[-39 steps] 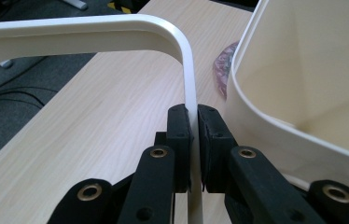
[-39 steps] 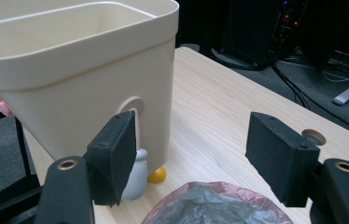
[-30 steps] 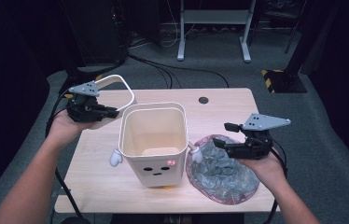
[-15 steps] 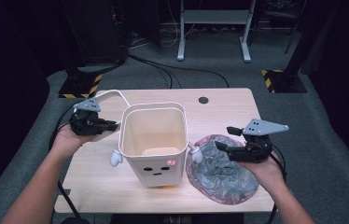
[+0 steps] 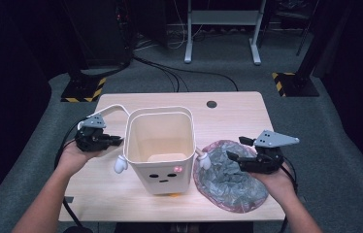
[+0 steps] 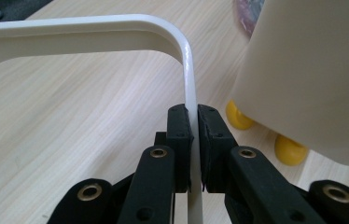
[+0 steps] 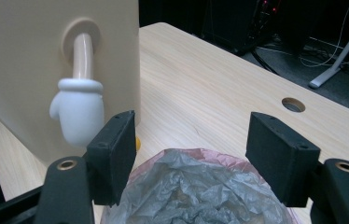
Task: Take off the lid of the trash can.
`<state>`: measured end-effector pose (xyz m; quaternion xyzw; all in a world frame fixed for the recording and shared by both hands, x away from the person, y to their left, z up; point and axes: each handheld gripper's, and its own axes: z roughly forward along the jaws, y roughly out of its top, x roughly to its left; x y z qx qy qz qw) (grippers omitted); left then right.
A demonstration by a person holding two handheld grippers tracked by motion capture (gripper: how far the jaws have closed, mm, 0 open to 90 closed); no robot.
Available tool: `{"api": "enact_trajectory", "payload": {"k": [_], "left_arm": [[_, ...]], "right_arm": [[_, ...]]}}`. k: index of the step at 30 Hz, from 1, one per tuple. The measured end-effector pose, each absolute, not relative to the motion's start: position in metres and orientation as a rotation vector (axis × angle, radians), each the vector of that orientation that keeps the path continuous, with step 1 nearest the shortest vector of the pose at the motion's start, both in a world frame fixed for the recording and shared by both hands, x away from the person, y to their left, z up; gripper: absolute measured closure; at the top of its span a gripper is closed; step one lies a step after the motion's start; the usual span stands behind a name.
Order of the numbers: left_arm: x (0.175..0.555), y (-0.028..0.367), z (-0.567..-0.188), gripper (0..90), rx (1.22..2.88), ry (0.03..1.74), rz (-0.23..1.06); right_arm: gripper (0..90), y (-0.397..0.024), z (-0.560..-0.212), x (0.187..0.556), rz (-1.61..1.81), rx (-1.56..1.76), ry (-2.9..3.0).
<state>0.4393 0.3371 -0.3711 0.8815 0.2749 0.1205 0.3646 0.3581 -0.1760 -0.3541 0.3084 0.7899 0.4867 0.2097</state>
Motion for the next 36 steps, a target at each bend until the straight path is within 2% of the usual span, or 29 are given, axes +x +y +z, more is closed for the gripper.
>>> {"api": "enact_trajectory", "payload": {"k": [22, 36], "left_arm": [[0.429, 0.339, -0.466, 83.8, 2.313, 0.788, 0.268], [0.423, 0.340, -0.495, 84.0, 2.309, 0.762, 0.241]], "right_arm": [[31.5, -0.177, -0.411, 0.356, 1.296, 0.927, 2.215], [31.1, -0.184, -0.439, 0.355, 1.250, 0.985, 2.215]]}}
